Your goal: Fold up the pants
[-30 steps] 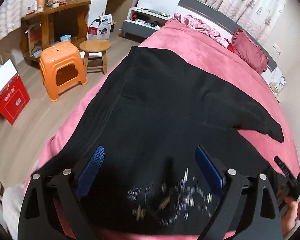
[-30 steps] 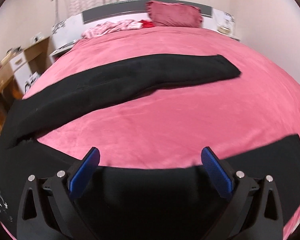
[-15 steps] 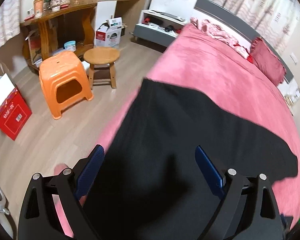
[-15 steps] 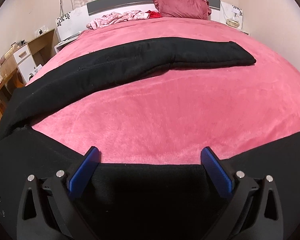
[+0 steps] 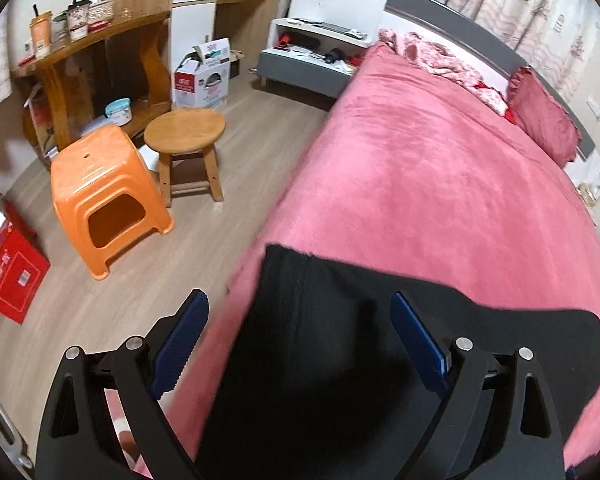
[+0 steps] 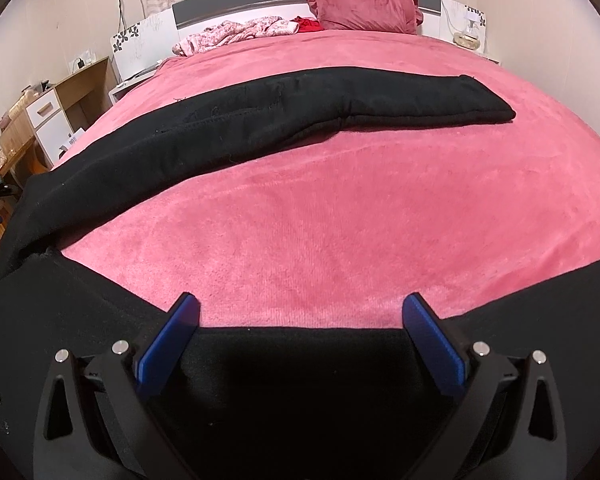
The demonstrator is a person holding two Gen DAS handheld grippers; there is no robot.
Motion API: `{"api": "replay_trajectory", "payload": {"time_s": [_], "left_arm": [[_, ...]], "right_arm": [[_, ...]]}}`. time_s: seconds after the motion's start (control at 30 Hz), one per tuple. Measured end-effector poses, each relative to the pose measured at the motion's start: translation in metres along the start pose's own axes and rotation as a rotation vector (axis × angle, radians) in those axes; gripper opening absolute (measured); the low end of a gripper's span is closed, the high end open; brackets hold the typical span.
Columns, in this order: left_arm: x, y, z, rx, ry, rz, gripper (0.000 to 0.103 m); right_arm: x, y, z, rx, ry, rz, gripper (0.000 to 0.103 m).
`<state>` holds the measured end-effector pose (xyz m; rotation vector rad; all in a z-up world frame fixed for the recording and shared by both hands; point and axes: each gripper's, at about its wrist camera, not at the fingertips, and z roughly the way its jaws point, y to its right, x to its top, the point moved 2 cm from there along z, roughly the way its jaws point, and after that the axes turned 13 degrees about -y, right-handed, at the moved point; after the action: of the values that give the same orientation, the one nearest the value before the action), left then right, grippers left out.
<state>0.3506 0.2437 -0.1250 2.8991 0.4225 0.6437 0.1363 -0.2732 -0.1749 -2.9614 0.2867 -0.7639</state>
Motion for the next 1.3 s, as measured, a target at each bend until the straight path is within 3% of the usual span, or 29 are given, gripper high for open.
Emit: {"api": "replay_trajectory", "payload": {"time_s": [0.2, 0.27, 0.33, 0.4, 0.47, 0.53, 0.8, 0.93, 1.1, 1.3], "left_arm": [[0.015, -0.01, 0.016, -0.021, 0.01, -0.058, 0.091], [0.018, -0.008, 0.023, -0.026, 0.0, -0.045, 0.082], [0.018, -0.005, 0.031, -0.009, -0.022, -0.024, 0.056], [0.013, 0.003, 0.038, 0.006, -0.041, 0.007, 0.035], [0.009, 0.01, 0.034, 0.059, -0.008, 0.04, 0.024], [0.006, 0.015, 0.03, 0.065, 0.009, 0.056, 0.014], [-0.011, 0.015, -0.028, 0.011, 0.152, 0.057, 0.01], [-0.033, 0.013, -0.07, -0.073, 0.217, 0.043, 0.01], [-0.082, -0.002, -0.116, -0.218, 0.227, -0.011, 0.01], [-0.151, -0.017, -0.141, -0.295, 0.223, -0.058, 0.01]], "right_arm": [[0.0, 0.001, 0.001, 0.001, 0.0, 0.002, 0.101], [0.0, 0.001, 0.001, 0.001, -0.001, 0.001, 0.101], [0.0, 0.001, 0.001, 0.001, -0.001, 0.001, 0.101], [0.0, 0.001, 0.001, 0.0, -0.001, 0.0, 0.101], [0.0, 0.0, 0.001, -0.003, -0.001, 0.0, 0.101], [0.0, 0.0, 0.002, -0.005, 0.0, 0.001, 0.101], [0.0, -0.001, 0.002, -0.002, 0.0, 0.003, 0.101], [0.0, -0.001, 0.003, -0.002, -0.001, 0.004, 0.101], [0.0, -0.002, 0.002, -0.002, 0.0, 0.004, 0.101], [0.0, -0.002, 0.002, -0.005, -0.001, 0.003, 0.101]]}}
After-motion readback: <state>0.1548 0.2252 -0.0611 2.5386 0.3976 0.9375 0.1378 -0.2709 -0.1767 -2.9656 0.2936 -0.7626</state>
